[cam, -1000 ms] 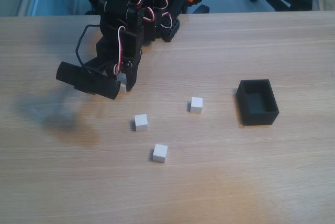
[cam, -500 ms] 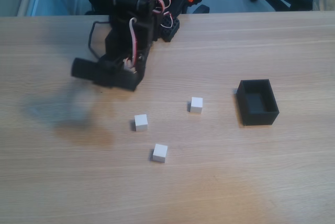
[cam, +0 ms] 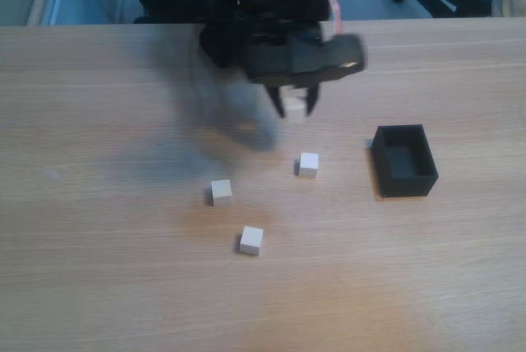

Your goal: Pick blocks and place them in the box.

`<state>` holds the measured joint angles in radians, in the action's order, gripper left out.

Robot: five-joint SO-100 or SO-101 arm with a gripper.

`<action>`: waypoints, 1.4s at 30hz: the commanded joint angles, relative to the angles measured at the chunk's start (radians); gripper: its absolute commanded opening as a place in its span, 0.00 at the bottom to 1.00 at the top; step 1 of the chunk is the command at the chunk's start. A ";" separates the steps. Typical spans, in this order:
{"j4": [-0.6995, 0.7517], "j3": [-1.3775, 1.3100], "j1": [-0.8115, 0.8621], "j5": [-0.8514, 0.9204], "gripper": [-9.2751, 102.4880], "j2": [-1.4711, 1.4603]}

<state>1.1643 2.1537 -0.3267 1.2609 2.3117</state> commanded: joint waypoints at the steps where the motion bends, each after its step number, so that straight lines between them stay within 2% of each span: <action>1: 0.008 -0.160 -0.104 -0.054 0.08 -0.061; 12: -0.057 -0.371 -0.284 -0.098 0.08 -0.302; 26: -0.149 -0.514 -0.459 -0.160 0.08 -0.489; 31: -0.173 -0.555 -0.474 -0.193 0.10 -0.543; 37: -0.198 -0.554 -0.454 -0.195 0.18 -0.555; 42: -0.186 -0.541 -0.430 -0.179 0.20 -0.549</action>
<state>0.9833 1.6674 -0.7716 1.0707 1.7518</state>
